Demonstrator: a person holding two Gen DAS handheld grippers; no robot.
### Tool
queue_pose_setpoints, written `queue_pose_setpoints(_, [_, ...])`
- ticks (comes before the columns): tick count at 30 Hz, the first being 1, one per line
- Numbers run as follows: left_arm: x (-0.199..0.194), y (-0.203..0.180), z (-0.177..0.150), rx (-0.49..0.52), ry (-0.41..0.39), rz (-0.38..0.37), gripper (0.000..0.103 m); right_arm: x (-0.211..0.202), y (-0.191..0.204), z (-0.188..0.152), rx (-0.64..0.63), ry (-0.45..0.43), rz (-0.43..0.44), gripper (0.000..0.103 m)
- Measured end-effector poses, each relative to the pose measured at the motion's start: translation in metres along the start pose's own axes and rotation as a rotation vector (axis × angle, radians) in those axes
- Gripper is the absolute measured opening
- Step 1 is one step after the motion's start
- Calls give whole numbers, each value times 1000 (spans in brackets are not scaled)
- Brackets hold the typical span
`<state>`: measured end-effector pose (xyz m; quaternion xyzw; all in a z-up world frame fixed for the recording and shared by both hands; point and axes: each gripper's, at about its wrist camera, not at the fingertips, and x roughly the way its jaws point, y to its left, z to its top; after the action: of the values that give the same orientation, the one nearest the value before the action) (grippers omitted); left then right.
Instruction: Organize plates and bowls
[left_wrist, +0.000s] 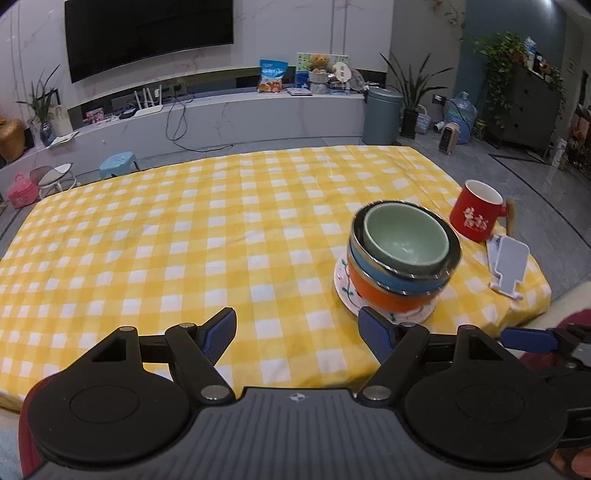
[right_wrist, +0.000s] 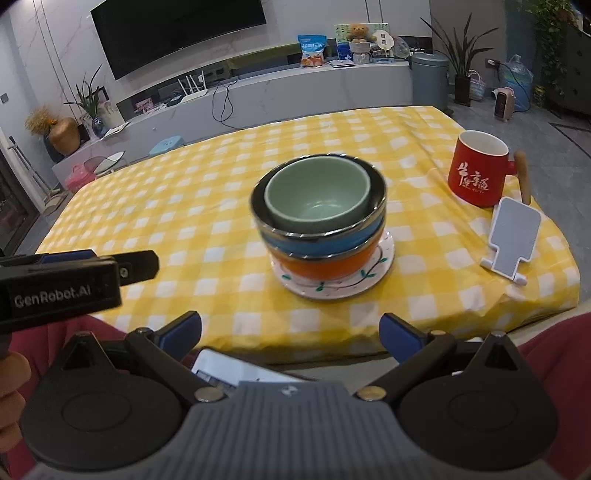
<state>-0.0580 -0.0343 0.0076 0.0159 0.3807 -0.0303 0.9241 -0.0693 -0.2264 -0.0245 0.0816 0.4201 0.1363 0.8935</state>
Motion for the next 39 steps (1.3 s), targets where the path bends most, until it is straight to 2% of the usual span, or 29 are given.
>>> queue_pose_setpoints(15, [-5,3,-16,5,13,-20,88,3,12,-11,29,4,-5,100])
queue_pose_setpoints(28, [2,1,-19,17,33,-4,88,9,13,-15,28,21,-7,100])
queue_pose_setpoints(39, [3,5,-19,-11,42,-22,88,7,16,-16,29,7,-3,100])
